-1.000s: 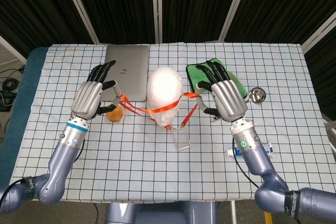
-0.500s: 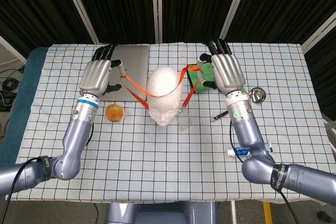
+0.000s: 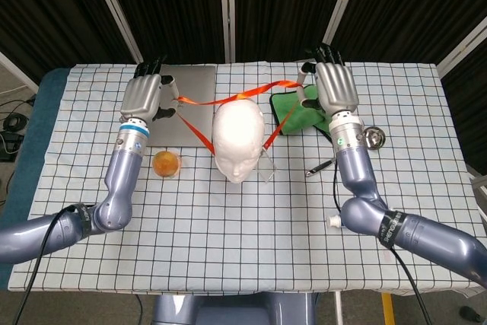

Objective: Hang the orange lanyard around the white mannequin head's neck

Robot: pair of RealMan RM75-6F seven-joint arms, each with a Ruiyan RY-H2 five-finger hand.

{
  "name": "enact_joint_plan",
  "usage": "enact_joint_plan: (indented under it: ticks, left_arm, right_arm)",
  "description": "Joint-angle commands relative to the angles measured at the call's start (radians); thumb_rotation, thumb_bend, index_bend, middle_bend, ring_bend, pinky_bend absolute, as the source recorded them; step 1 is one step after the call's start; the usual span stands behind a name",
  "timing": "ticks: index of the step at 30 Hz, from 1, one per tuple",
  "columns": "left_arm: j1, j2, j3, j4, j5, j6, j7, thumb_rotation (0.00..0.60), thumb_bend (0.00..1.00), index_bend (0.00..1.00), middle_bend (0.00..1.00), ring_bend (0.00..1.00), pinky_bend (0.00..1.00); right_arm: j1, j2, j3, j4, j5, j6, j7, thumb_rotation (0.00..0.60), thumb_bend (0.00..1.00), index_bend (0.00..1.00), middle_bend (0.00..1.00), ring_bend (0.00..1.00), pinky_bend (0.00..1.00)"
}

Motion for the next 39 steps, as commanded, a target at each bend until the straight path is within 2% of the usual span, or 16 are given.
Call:
enact_joint_plan:
  ticks: [1, 3, 6, 7, 12, 14, 19, 25, 28, 31, 34, 39]
  left_arm:
    - [-0.016, -0.027, 0.01, 0.046, -0.035, -0.036, -0.026, 0.6, 0.27, 0.0, 0.0, 0.0, 0.0]
    - [-0.02, -0.036, 0.013, 0.069, -0.053, -0.043, -0.034, 0.6, 0.17, 0.0, 0.0, 0.0, 0.0]
    - [-0.023, -0.044, 0.02, 0.092, -0.051, -0.05, -0.047, 0.6, 0.03, 0.0, 0.0, 0.0, 0.0]
    - [-0.023, -0.045, 0.021, 0.096, -0.046, -0.052, -0.052, 0.6, 0.0, 0.0, 0.0, 0.0, 0.0]
    - [-0.006, -0.036, 0.028, 0.098, 0.005, -0.06, -0.104, 0.6, 0.0, 0.0, 0.0, 0.0, 0.0]
    - [0.009, -0.021, 0.033, 0.079, 0.038, -0.054, -0.127, 0.6, 0.0, 0.0, 0.0, 0.0, 0.0]
    - [0.071, 0.05, 0.065, -0.027, 0.151, -0.006, -0.167, 0.6, 0.0, 0.0, 0.0, 0.0, 0.0]
    - [0.182, 0.17, 0.131, -0.192, 0.263, 0.084, -0.182, 0.6, 0.0, 0.0, 0.0, 0.0, 0.0]
    - [0.242, 0.223, 0.17, -0.265, 0.312, 0.133, -0.188, 0.6, 0.0, 0.0, 0.0, 0.0, 0.0]
    - [0.32, 0.281, 0.233, -0.339, 0.384, 0.195, -0.191, 0.6, 0.0, 0.0, 0.0, 0.0, 0.0]
    - [0.385, 0.326, 0.29, -0.398, 0.437, 0.247, -0.18, 0.6, 0.0, 0.0, 0.0, 0.0, 0.0]
    - [0.489, 0.359, 0.379, -0.472, 0.546, 0.342, -0.183, 0.6, 0.0, 0.0, 0.0, 0.0, 0.0]
  right_arm:
    - [0.016, -0.031, -0.029, 0.064, 0.026, -0.026, -0.008, 0.6, 0.12, 0.07, 0.0, 0.0, 0.0]
    - [0.02, -0.046, -0.039, 0.098, 0.032, -0.031, -0.009, 0.6, 0.11, 0.02, 0.0, 0.0, 0.0]
    - [0.02, -0.061, -0.048, 0.13, 0.029, -0.032, -0.001, 0.6, 0.11, 0.01, 0.0, 0.0, 0.0]
    - [0.019, -0.062, -0.05, 0.136, 0.025, -0.032, 0.001, 0.6, 0.11, 0.01, 0.0, 0.0, 0.0]
    - [0.001, -0.051, -0.058, 0.14, -0.001, -0.025, 0.022, 0.6, 0.12, 0.01, 0.0, 0.0, 0.0]
    - [-0.015, -0.032, -0.061, 0.122, -0.013, -0.017, 0.031, 0.6, 0.17, 0.01, 0.0, 0.0, 0.0]
    - [-0.092, 0.056, -0.094, 0.018, -0.085, 0.007, 0.068, 0.6, 0.38, 0.02, 0.0, 0.0, 0.0]
    - [-0.25, 0.205, -0.188, -0.128, -0.254, 0.017, 0.186, 0.6, 0.66, 0.06, 0.0, 0.0, 0.0]
    - [-0.323, 0.261, -0.243, -0.161, -0.354, 0.011, 0.261, 0.6, 0.82, 0.1, 0.04, 0.0, 0.0]
    - [-0.397, 0.288, -0.309, -0.166, -0.476, 0.049, 0.31, 0.6, 0.94, 0.13, 0.07, 0.0, 0.0]
    - [-0.438, 0.29, -0.356, -0.164, -0.567, 0.07, 0.348, 0.6, 1.0, 0.14, 0.07, 0.0, 0.0]
    - [-0.458, 0.27, -0.426, -0.145, -0.718, 0.046, 0.416, 0.6, 1.0, 0.15, 0.06, 0.0, 0.0]
